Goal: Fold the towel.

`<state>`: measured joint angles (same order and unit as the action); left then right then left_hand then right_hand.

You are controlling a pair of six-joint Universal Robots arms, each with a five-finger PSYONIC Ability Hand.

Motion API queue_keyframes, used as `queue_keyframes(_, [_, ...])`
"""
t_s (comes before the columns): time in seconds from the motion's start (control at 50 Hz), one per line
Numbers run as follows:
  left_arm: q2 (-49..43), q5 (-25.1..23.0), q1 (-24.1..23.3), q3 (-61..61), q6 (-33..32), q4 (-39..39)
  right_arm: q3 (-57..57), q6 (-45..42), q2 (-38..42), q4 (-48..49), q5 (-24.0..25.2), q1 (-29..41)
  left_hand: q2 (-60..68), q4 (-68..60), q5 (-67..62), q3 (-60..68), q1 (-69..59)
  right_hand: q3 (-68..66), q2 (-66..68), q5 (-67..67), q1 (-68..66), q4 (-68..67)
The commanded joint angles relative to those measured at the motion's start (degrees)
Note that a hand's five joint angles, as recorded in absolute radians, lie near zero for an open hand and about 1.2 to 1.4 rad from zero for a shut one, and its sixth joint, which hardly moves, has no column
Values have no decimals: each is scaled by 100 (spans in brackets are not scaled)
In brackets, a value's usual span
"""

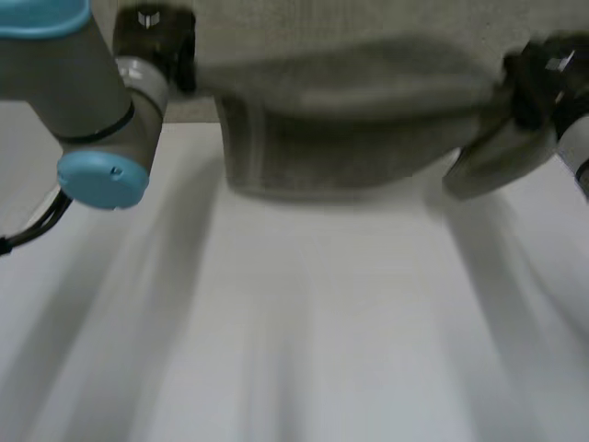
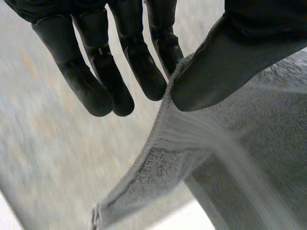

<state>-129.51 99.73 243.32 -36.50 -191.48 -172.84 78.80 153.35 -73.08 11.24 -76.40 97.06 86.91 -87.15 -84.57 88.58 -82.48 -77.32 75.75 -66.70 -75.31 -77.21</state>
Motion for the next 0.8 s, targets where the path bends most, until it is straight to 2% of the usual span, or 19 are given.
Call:
queue_keyframes(0.02, [418,-261,304,-1958,14,110,444,-622,444,-1563,362,252,-691,715,1457,-858,248,-268,425,-330,-469,-279])
queue_keyframes(0.12, [970,-761,549,-3641,-3,-240,1040,-1368,496,-1862,301,340,-691,715,1457,-858,248,-268,425,-330,-469,-279])
queue_keyframes(0.26, [1761,-973,629,-4838,-56,-654,1524,-1580,348,-2186,301,349,-691,715,1457,-858,248,-268,425,-330,-469,-279])
queue_keyframes(0.28, [1954,-991,655,-5058,-65,-742,1577,-1589,260,-2379,301,332,-691,715,1457,-858,248,476,-319,414,274,464])
queue_keyframes(0.3, [1956,-991,655,-5060,-65,-743,1577,-1589,259,-2380,301,332,-691,715,1457,-858,248,483,-326,421,282,472])
queue_keyframes(0.32, [2130,-1008,655,-5269,-73,-821,1630,-1598,172,-2607,310,306,-691,715,1457,-858,248,1849,-1692,1787,1647,1837])
queue_keyframes(0.34, [2132,-1009,655,-5271,-73,-822,1630,-1598,171,-2609,310,305,-691,715,1457,-858,248,1862,-1705,1800,1661,1851])
queue_keyframes(0.36, [2297,-1017,655,-5454,-73,-883,1674,-1589,84,-2818,388,262,-691,715,1457,-858,248,3278,-3121,3216,3077,3267])
queue_keyframes(0.38, [2447,-1035,664,-5621,-73,-944,1691,-1563,22,-2959,424,244,-691,715,1457,-858,248,3992,-3835,3930,3790,3980])
queue_keyframes(0.4, [2448,-1035,664,-5623,-73,-945,1692,-1563,22,-2961,424,244,-691,715,1457,-858,248,3999,-3842,3937,3797,3987])
queue_keyframes(0.5, [2765,-1114,664,-5983,-82,-1120,1674,-1325,-347,-2987,442,226,-691,715,1457,-858,248,4890,-4733,4828,4689,4879])
queue_keyframes(0.64, [2905,-1114,664,-6168,-82,-1270,1288,60,-541,-2785,512,-72,-691,715,1457,-858,248,5109,-4952,5047,4908,5098])
queue_keyframes(0.72, [2914,-1114,664,-6168,-82,-1270,1059,635,-488,-2732,582,-108,-691,715,1457,-858,248,5059,-4902,4997,4857,5047])
queue_keyframes(0.8, [3002,-1114,655,-6176,-82,-1287,507,960,37,-2679,670,-55,-691,715,1457,-858,248,5008,-4851,4946,4807,4997])
